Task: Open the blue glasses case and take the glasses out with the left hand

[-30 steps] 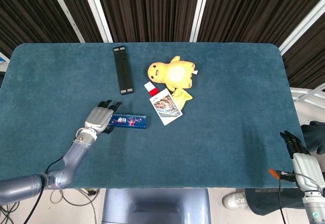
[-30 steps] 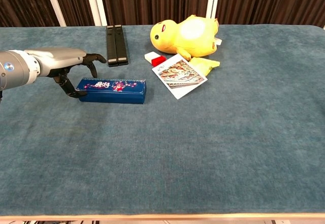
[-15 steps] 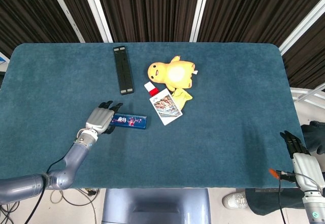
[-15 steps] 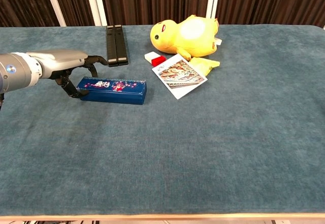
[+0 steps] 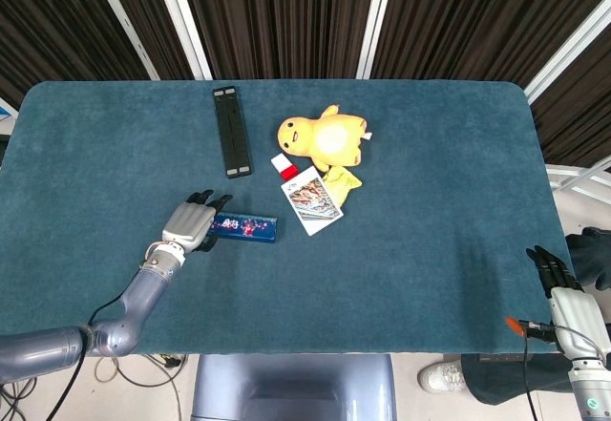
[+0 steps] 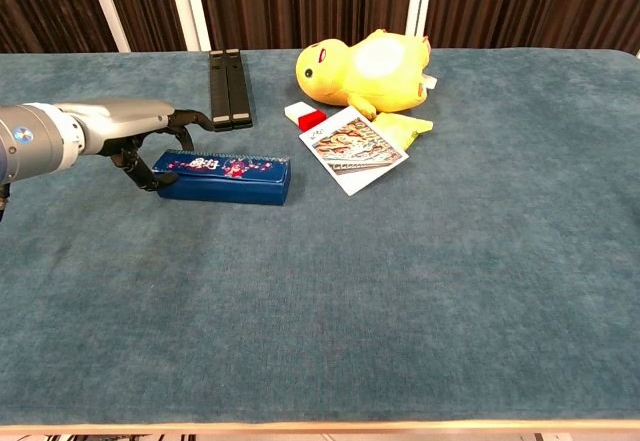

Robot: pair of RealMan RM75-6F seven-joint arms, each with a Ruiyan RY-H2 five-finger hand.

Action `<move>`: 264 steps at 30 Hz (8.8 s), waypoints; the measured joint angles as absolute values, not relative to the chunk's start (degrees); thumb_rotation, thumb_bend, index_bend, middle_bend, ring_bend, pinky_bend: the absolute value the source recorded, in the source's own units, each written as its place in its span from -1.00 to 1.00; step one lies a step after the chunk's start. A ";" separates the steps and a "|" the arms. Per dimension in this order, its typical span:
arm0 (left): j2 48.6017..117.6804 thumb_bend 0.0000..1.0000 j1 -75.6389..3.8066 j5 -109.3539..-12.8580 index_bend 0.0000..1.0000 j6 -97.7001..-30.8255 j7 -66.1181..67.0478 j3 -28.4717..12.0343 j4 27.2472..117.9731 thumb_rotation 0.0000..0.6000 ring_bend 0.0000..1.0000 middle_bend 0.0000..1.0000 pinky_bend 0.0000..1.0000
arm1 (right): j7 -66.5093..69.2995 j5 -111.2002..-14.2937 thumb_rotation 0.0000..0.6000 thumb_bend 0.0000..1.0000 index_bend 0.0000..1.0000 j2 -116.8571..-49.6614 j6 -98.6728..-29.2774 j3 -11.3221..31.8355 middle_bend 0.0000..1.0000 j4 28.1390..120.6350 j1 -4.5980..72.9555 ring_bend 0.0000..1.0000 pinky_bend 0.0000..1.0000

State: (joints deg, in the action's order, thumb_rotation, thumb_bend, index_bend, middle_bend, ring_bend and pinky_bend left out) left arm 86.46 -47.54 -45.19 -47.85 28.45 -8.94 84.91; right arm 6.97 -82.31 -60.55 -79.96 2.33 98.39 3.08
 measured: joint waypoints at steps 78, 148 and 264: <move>77.20 -0.20 -46.06 -44.08 -0.34 -52.36 34.56 -0.24 97.69 1.00 0.55 0.68 0.77 | 6.02 -81.66 1.00 -0.74 -1.00 -60.44 -79.51 2.34 -1.00 98.94 3.06 -1.00 -0.60; 79.22 0.23 -68.34 -23.88 -0.59 -47.52 47.03 4.94 97.81 1.00 0.69 0.82 0.84 | 6.47 -81.48 1.00 -0.74 -1.00 -60.12 -79.00 2.24 -1.00 99.36 3.15 -1.00 -0.60; 89.99 -0.08 -41.83 -49.34 0.21 -73.90 29.54 -1.71 83.21 1.00 0.79 0.96 0.91 | 6.52 -81.04 1.00 -0.74 -1.00 -59.98 -78.84 2.30 -1.00 99.87 3.09 -1.00 -0.60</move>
